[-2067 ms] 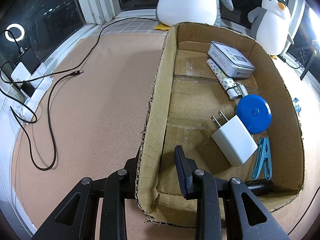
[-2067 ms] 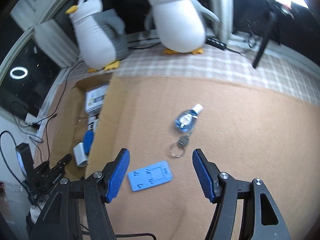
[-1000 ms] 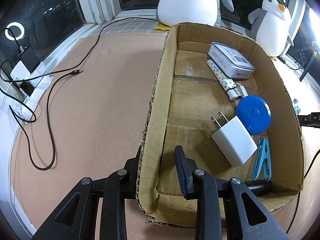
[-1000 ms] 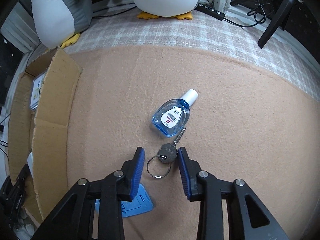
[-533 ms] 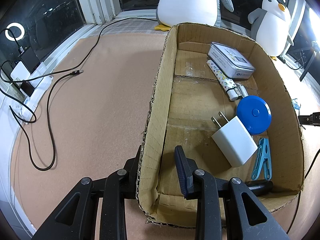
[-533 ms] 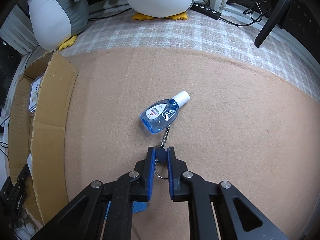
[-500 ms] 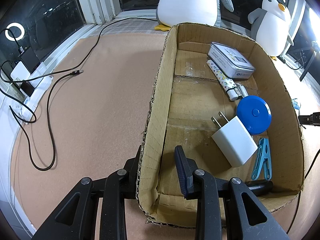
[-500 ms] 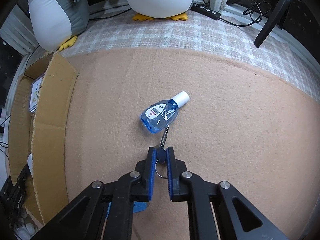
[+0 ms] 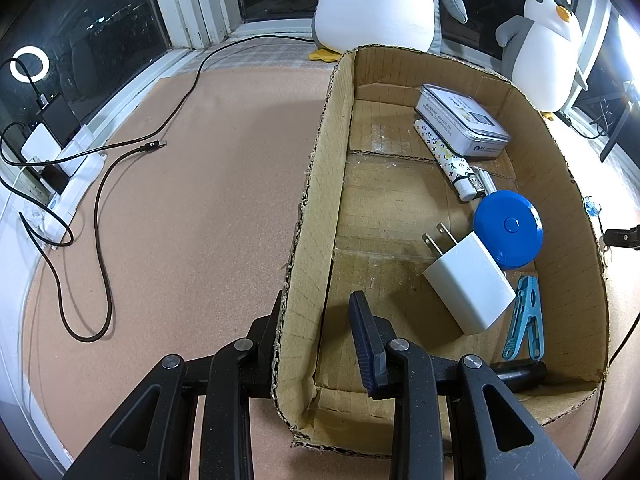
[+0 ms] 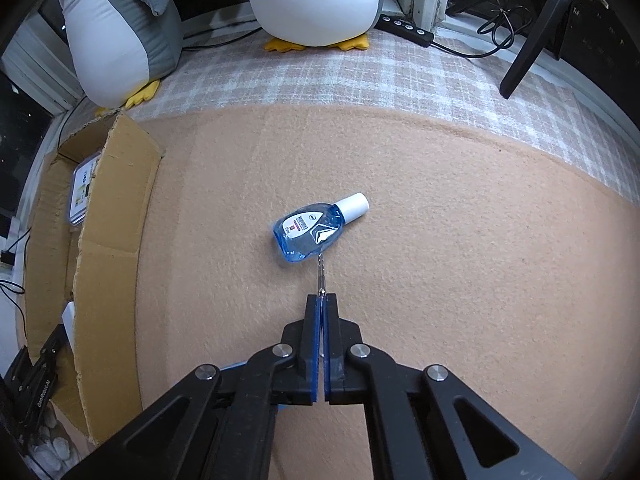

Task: Organize rigid objects
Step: 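Carry the keys into the box and open the right gripper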

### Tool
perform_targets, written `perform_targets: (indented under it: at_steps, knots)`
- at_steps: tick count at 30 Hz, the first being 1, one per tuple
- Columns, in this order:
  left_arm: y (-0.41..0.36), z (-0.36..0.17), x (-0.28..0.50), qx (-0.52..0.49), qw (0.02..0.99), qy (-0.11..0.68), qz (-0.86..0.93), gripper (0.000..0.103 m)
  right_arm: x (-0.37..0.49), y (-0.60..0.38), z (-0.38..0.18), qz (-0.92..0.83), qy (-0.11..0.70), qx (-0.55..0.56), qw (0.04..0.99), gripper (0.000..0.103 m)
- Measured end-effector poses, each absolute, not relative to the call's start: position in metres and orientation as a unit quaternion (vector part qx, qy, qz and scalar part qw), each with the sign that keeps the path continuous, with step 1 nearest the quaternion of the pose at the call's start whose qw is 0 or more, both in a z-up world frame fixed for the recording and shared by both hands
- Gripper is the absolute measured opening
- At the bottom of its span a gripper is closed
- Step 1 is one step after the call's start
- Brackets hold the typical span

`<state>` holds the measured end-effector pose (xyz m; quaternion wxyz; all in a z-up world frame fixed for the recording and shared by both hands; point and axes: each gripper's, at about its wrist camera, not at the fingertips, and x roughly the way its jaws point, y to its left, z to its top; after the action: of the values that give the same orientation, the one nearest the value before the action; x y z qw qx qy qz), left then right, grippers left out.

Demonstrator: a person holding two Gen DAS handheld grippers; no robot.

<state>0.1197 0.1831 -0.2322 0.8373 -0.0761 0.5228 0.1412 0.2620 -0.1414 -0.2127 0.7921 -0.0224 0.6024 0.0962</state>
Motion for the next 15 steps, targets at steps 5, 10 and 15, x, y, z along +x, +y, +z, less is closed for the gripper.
perform_targets:
  at_steps: [5,10,15]
  knots:
    - [0.183,-0.232,0.12,-0.076,0.837,0.523,0.141,0.031,0.253,-0.151,-0.21,0.094,0.601,-0.011,0.794,0.001]
    - [0.183,-0.232,0.12,-0.076,0.837,0.523,0.141,0.031,0.241,-0.161,-0.198,0.106,0.596,0.007,0.796,0.001]
    - [0.183,-0.232,0.12,-0.077,0.837,0.522,0.141,0.031,0.226,-0.164,-0.175,0.129,0.582,0.016,0.803,0.001]
